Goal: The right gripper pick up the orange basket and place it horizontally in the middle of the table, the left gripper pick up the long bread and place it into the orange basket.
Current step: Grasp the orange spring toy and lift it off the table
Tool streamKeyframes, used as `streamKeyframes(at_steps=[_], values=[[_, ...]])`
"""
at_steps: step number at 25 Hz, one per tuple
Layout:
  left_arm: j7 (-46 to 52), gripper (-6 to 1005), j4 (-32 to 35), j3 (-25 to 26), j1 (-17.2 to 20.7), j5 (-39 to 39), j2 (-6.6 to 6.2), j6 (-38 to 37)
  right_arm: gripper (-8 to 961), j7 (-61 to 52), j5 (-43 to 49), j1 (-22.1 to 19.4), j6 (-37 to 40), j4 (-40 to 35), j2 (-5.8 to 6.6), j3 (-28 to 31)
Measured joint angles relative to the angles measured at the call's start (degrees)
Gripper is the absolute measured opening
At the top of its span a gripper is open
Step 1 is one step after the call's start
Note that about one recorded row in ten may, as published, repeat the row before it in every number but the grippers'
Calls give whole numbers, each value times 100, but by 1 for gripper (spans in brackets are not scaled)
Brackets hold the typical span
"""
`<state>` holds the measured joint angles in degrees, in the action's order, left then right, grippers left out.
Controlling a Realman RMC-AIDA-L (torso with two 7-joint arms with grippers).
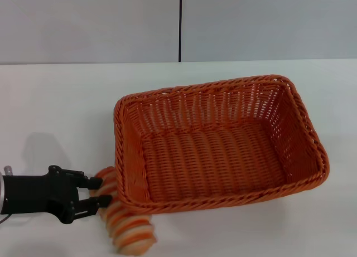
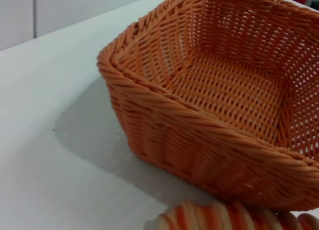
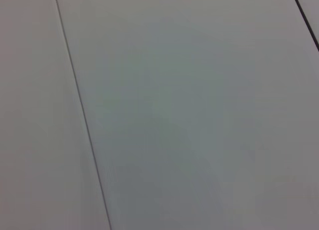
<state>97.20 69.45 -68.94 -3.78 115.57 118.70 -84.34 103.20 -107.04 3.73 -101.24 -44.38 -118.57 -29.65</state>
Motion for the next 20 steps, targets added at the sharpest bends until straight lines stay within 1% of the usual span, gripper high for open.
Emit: streamKeyframes(at_steps=[3, 10, 20], values=[[3, 403, -29, -35, -22, -1, -9, -57, 588, 10, 0, -2, -1, 18, 1, 21], [-227, 370, -66, -303, -34, -8, -19, -117, 589, 17, 8, 7, 0, 116, 22, 47], [-244, 303, 4, -240, -18, 3, -33, -141, 589, 152, 15, 4, -1, 217, 27, 48]])
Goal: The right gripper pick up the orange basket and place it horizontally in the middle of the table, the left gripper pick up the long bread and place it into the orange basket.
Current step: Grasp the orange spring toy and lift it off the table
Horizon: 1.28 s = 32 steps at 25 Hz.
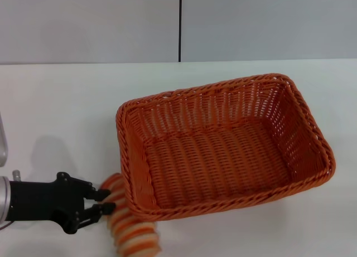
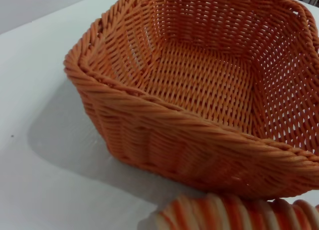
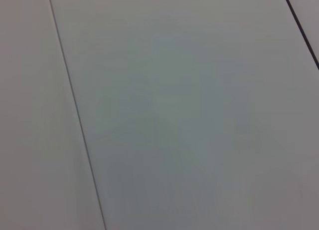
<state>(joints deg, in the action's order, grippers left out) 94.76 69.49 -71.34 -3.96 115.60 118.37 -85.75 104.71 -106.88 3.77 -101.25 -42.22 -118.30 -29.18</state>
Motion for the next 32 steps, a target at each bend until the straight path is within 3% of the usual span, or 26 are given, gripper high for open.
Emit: streamKeyframes(at_steps=[11, 13, 20, 28, 32], values=[[39, 208, 697, 907, -86, 298, -34, -506, 589, 5, 2, 9, -1, 4, 0, 0], [41, 193, 829, 1337, -243, 515, -34, -758, 588, 5, 2, 12, 0, 4, 0, 0], [89, 105, 1256, 1945, -503, 776, -38, -1107, 588, 5, 1, 19, -3, 3, -3, 0], [349, 10, 1808, 2052, -761, 879, -37, -1366, 588, 5, -1, 86, -14, 28, -26, 0], [363, 13, 1767, 2009, -931, 1486, -4, -1361, 588, 5, -5, 97, -16, 60, -27, 0]])
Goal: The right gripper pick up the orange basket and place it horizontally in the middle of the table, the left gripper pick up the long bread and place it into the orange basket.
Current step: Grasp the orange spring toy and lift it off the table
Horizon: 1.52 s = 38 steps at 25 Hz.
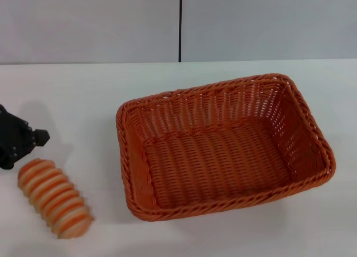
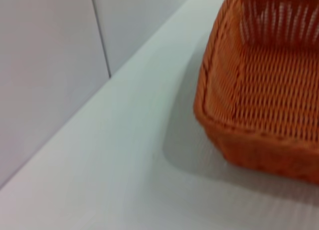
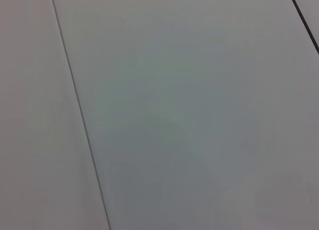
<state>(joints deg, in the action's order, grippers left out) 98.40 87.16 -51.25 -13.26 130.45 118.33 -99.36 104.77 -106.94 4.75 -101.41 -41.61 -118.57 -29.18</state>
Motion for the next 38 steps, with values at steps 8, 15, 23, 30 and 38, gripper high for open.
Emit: streamKeyframes(at_steps=[8, 15, 23, 30, 38], values=[[615, 54, 159, -400, -137, 990, 9, 30, 589, 0, -13, 50, 5, 6, 4, 0], [995, 322, 179, -1164, -88, 1471, 25, 123, 588, 1, 0, 108, 17, 70, 26, 0], [1112, 331, 204, -1465, -32, 1535, 23, 447, 588, 90, 7, 105, 23, 192, 66, 4], [1263, 301, 185, -2190, 162, 1845, 31, 1026, 589, 137, 7, 73, 26, 270, 87, 9], [1418, 265, -154, -2394, 51, 2052, 24, 1036, 589, 149, 7, 70, 26, 278, 96, 9]])
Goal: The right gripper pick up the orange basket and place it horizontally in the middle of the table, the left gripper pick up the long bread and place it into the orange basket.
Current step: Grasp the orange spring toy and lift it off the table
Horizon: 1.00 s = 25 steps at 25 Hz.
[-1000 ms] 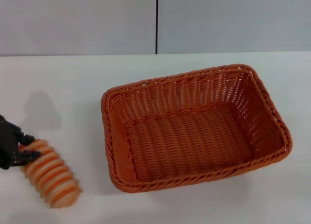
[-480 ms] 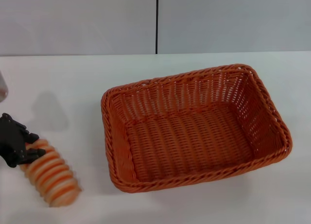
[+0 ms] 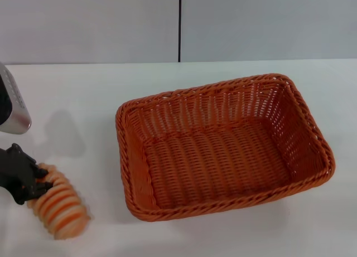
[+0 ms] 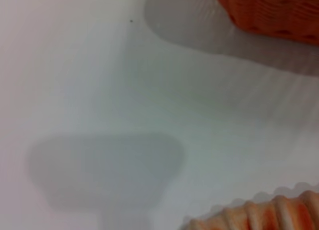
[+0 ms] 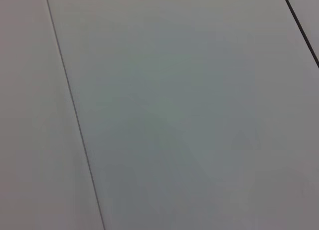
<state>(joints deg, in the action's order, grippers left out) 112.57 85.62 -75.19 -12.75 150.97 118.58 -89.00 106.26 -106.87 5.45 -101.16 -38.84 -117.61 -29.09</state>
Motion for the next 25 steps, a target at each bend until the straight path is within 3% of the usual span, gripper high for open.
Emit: streamKeyframes(at_steps=[6, 8, 18, 25], values=[[16, 239, 20, -31, 55, 4, -1, -27, 588, 0, 0, -5, 0, 0, 4, 0], [23, 169, 69, -35, 91, 1, -1, -46, 588, 0, 0, -9, 0, 3, 4, 0], [108, 145, 349, 106, 123, -224, -7, -210, 588, 2, 0, -30, -1, 16, 1, 0], [128, 140, 686, 508, 6, -377, -19, -482, 589, 8, 0, -63, -10, 17, 21, -1]])
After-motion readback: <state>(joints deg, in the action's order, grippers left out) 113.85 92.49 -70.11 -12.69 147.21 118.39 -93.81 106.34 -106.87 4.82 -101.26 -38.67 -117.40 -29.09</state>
